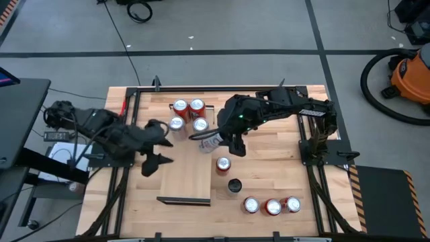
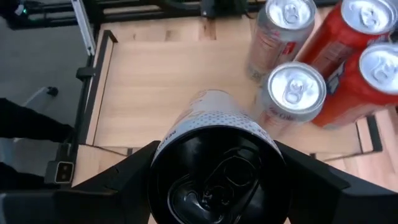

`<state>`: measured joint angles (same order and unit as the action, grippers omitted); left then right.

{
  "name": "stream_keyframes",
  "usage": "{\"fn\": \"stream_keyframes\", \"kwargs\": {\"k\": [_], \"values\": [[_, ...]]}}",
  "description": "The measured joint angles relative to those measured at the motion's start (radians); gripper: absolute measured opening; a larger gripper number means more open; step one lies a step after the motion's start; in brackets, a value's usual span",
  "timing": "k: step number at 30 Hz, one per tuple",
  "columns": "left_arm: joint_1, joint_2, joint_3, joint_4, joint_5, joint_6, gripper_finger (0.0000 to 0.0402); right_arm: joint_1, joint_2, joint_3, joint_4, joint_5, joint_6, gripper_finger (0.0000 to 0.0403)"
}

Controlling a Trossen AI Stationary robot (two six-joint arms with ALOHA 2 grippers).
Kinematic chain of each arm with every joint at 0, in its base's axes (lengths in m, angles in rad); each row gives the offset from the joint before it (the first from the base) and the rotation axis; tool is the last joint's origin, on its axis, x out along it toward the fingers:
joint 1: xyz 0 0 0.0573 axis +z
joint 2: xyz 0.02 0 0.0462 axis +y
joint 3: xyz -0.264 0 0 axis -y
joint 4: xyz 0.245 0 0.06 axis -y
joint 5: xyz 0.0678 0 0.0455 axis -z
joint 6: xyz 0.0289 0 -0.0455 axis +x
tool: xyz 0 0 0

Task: Pick and place cans onto a shelf
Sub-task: Put the top white-pink soda can on the shelf

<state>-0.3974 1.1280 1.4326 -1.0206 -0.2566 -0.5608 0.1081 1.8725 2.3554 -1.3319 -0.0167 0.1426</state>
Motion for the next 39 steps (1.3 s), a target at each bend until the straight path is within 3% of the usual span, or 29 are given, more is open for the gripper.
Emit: {"fn": "stream_keyframes", "kwargs": {"k": [4,7,13,24,32,39], "values": [[-0.071,0.025,0.0,0.022,-0.284,-0.039,0.0271,0.0,0.005,0.0,0.02,-0.033,-0.061,0.0284],[-0.082,0.067,0.0,0.081,-0.348,-0.022,0.0264,-0.009,0.005,0.0,0.045,-0.05,-0.084,0.0284],[-0.051,0.146,0.0,0.177,-0.368,-0.024,0.0284,-0.034,0.004,-0.001,0.079,-0.129,-0.125,0.0284],[-0.019,0.215,0.0,0.233,-0.347,-0.054,0.0389,-0.036,0.003,-0.001,0.074,-0.168,-0.18,0.0284],[-0.004,0.277,0.0,0.238,-0.342,-0.049,0.0393,-0.036,0.003,-0.001,0.075,-0.177,-0.163,0.0284],[0.009,0.308,0.0,0.24,-0.336,-0.048,0.0367,-0.039,0.003,-0.001,0.075,-0.184,-0.101,0.0284]]}}
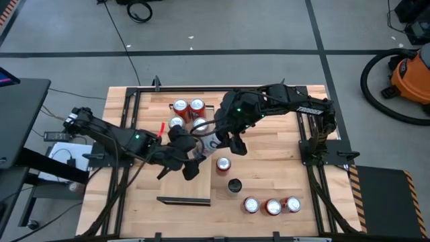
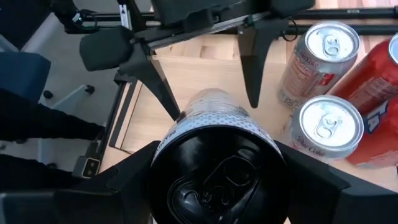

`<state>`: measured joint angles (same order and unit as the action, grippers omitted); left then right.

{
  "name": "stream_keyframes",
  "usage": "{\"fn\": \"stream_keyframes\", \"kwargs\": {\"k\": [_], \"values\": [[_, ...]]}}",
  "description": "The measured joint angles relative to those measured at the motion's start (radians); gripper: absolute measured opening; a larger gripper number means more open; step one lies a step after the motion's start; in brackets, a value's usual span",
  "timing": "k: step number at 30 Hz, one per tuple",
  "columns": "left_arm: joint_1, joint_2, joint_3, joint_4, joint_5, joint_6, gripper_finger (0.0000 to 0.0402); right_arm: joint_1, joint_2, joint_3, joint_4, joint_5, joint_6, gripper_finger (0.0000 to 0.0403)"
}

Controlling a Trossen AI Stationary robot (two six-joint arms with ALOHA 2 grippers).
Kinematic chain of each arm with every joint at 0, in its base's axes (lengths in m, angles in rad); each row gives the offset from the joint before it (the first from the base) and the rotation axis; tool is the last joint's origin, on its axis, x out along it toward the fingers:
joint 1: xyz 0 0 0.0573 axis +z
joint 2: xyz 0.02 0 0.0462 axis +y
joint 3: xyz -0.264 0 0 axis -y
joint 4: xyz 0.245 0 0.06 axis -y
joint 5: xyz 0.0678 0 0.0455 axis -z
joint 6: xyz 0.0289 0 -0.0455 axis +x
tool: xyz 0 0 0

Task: Pick and place cans onto a shelf
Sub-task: Put the top white-pink soda can on the shelf

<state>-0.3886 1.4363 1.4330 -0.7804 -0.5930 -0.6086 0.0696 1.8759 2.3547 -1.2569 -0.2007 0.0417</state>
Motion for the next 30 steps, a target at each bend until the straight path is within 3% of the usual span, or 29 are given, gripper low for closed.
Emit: {"fn": "stream_keyframes", "kwargs": {"k": [13,21,30], "values": [[0.006,0.003,0.0,-0.001,0.014,0.007,0.0281,-0.009,0.0,0.0,0.073,0.001,0.094,0.0284],[0.006,-0.006,0.0,-0.006,0.019,0.017,0.0275,-0.009,0.0,0.0,0.086,0.005,0.097,0.0289],[0.006,-0.024,-0.003,-0.032,0.019,0.032,0.0273,-0.044,-0.046,0.002,0.165,-0.021,0.09,0.0342]]}}
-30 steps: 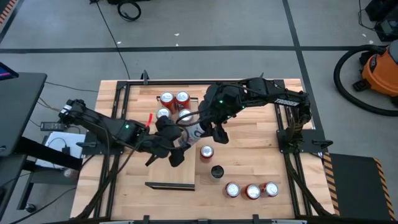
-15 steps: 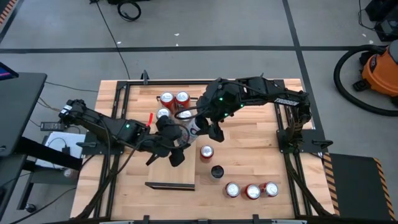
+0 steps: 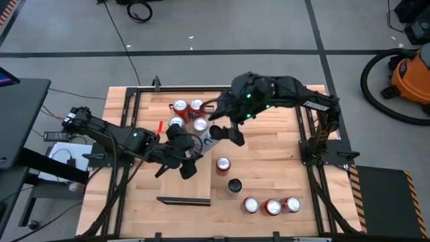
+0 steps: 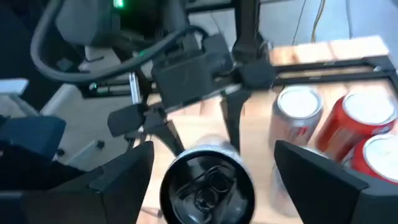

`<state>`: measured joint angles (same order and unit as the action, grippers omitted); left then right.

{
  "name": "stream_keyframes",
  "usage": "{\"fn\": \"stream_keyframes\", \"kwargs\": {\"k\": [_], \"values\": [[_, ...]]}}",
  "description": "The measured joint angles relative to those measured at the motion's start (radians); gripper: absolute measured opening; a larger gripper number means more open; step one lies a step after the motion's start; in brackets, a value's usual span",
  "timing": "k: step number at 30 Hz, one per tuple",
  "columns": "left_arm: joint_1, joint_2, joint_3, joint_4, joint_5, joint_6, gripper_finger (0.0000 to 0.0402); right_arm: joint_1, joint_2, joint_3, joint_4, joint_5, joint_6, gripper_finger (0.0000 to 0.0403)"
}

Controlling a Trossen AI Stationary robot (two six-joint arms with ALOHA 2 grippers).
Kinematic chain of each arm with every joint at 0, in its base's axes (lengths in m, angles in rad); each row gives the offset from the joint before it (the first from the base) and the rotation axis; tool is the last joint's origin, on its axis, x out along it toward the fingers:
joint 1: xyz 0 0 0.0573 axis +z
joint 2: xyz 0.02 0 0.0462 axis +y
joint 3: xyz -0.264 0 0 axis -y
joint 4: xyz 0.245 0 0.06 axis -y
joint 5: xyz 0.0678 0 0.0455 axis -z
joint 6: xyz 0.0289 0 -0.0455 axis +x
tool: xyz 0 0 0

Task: Pick and place cans onto a shelf
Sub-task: Put the top white-pink soda can on the shelf

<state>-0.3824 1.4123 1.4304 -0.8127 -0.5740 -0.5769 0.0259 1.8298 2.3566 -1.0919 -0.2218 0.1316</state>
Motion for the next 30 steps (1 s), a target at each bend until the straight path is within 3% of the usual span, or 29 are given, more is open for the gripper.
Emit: {"fn": "stream_keyframes", "kwargs": {"k": [5,11,16,23,30], "values": [[0.003,-0.019,0.001,0.004,-0.005,0.009,0.0273,-0.024,-0.058,-0.001,0.006,0.018,-0.019,0.0352],[0.005,-0.076,0.002,0.017,-0.019,0.031,0.0273,-0.031,-0.122,-0.001,-0.134,0.111,-0.087,0.0351],[0.014,-0.119,0.002,0.106,-0.027,0.11,0.0273,-0.031,-0.136,-0.002,-0.119,0.147,-0.131,0.0349],[0.016,-0.147,0.002,0.291,-0.026,0.248,0.0273,-0.03,-0.133,-0.056,0.039,0.082,-0.171,0.0349],[0.046,-0.165,0.003,0.429,0.04,0.312,0.0273,-0.047,-0.133,-0.122,0.197,-0.005,-0.191,0.0349]]}}
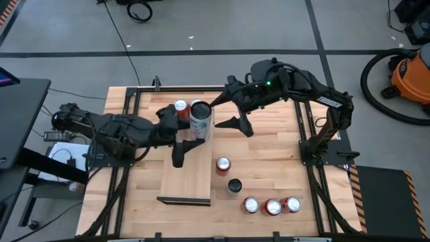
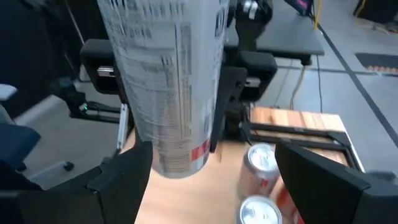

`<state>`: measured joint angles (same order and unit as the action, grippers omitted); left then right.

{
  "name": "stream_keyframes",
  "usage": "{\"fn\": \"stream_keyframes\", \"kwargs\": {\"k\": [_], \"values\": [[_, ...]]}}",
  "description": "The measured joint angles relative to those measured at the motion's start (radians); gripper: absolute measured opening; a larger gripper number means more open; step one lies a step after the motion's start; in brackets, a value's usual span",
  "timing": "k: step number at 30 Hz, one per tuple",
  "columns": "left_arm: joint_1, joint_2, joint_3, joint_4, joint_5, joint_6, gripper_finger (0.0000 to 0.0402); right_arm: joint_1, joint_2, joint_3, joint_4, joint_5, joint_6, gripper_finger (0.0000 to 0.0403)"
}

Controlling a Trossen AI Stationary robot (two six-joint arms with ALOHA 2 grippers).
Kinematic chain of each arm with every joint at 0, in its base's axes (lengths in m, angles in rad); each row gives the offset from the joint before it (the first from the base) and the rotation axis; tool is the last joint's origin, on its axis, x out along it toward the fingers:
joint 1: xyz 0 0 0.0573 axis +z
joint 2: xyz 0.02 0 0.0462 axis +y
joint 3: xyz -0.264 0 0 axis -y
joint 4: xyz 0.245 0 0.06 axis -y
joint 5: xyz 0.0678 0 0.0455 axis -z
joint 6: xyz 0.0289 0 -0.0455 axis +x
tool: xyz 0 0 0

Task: Pick and place cans onto a shelf
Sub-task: Put the top white-pink soda can on the shelf

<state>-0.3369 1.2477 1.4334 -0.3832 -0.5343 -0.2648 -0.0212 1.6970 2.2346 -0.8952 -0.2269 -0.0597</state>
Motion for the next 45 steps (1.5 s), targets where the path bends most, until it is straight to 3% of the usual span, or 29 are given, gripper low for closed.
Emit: {"fn": "stream_keyframes", "kwargs": {"k": [19,33,45], "values": [[0.224,-0.035,-0.001,0.132,0.456,0.018,0.0273,-0.105,0.015,-0.02,0.313,-0.266,0.111,0.0349],[0.291,-0.048,0.0,0.123,0.484,0.041,0.0273,-0.134,0.019,-0.021,0.409,-0.285,0.211,0.0358],[0.33,-0.034,0.0,0.084,0.44,0.044,0.0273,-0.095,0.06,-0.02,0.502,-0.107,0.167,0.0359]]}}
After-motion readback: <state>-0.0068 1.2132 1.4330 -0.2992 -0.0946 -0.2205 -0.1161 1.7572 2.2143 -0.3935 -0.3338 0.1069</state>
